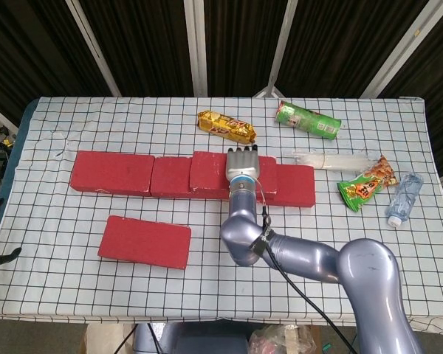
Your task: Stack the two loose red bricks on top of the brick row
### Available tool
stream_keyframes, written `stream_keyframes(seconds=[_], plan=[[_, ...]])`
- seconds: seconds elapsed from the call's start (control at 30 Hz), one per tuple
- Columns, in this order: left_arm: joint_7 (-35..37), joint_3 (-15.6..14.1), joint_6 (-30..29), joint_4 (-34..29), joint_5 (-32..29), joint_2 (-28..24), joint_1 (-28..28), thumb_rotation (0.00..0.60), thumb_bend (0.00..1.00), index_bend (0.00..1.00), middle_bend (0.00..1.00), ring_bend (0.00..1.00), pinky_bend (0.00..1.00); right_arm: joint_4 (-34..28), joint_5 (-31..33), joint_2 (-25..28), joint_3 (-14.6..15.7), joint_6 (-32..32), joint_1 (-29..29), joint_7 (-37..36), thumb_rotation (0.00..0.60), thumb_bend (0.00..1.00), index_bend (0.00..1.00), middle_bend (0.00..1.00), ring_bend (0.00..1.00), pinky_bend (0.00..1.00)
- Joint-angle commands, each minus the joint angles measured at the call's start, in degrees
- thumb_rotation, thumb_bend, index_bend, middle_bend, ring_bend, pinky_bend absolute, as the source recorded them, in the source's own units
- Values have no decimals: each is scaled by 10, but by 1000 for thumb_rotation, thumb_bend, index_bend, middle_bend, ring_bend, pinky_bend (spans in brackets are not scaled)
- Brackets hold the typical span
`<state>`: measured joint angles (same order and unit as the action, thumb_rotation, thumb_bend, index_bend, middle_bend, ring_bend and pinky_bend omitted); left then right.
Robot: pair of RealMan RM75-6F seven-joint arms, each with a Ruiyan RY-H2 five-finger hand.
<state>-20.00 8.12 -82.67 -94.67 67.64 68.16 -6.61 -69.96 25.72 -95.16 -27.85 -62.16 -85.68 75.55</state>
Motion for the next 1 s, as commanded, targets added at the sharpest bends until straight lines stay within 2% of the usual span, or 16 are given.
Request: stream_keyframes(seconds=[0.03, 0.17, 0.5, 0.63, 1.0], plan=[[-1, 0, 0, 0, 0, 0, 0, 600, 24, 103, 0, 0, 56, 2, -3, -3, -8, -3, 5, 7, 600, 214, 306, 177, 33, 0], [-1, -1, 0, 0, -2, 0, -1, 600, 24, 103, 0, 0, 56, 1, -1, -5, -20, -7, 10, 20, 600, 215, 274, 125, 0, 0], [4, -3, -2, -1, 0, -2, 0, 600, 24, 103, 0, 0, 56, 2, -11, -13, -42, -15, 19, 38, 600, 214, 156, 13, 0, 0], [5, -3, -3, -1, -1, -3, 0, 600, 24, 104, 0, 0, 56, -2, -19, -12, -51, -16, 24, 41, 600, 214, 120, 0, 0, 0], [10, -2, -4, 0, -3, -5, 1, 600, 24, 104, 0, 0, 56, -98, -23, 50, -79, -38, 59, 38, 600, 214, 37, 0, 0, 0]])
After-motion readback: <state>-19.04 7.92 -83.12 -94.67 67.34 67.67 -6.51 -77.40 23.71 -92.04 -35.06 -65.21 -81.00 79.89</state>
